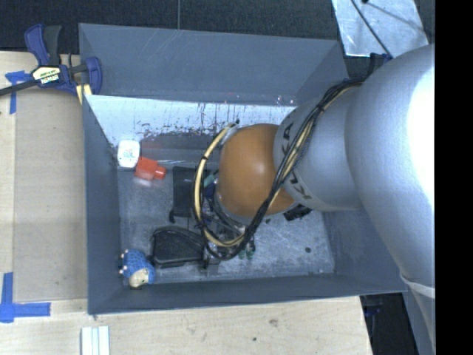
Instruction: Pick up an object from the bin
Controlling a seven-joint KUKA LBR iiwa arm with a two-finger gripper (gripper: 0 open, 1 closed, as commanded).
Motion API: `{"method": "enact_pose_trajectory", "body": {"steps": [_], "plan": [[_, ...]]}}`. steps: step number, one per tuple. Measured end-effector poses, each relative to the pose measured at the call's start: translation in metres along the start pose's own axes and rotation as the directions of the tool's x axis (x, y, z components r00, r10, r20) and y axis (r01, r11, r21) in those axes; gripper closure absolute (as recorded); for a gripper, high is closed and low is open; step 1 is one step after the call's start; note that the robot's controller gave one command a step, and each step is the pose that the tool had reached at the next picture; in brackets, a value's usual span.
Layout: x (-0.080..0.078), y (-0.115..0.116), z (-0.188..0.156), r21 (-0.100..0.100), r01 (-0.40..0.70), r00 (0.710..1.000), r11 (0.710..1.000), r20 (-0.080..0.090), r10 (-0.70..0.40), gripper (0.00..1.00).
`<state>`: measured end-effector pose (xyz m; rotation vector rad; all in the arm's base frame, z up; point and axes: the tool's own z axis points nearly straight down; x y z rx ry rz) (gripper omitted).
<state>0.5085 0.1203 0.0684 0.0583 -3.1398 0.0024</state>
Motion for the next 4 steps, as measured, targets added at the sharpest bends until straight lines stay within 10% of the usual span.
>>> {"method": "enact_pose_trajectory", "body": {"steps": [1,2,4], "plan": [[0.000,0.000,0.000,-0.001,-0.001,1.000,1.000,-0.001,0.001,0.00],[-0.001,0.000,-0.001,0.000,-0.001,1.000,1.000,0.001,0.001,1.00],[0.000,-0.002,-0.082,-0.001,-0.003,1.000,1.000,0.002,0.003,1.00]]}}
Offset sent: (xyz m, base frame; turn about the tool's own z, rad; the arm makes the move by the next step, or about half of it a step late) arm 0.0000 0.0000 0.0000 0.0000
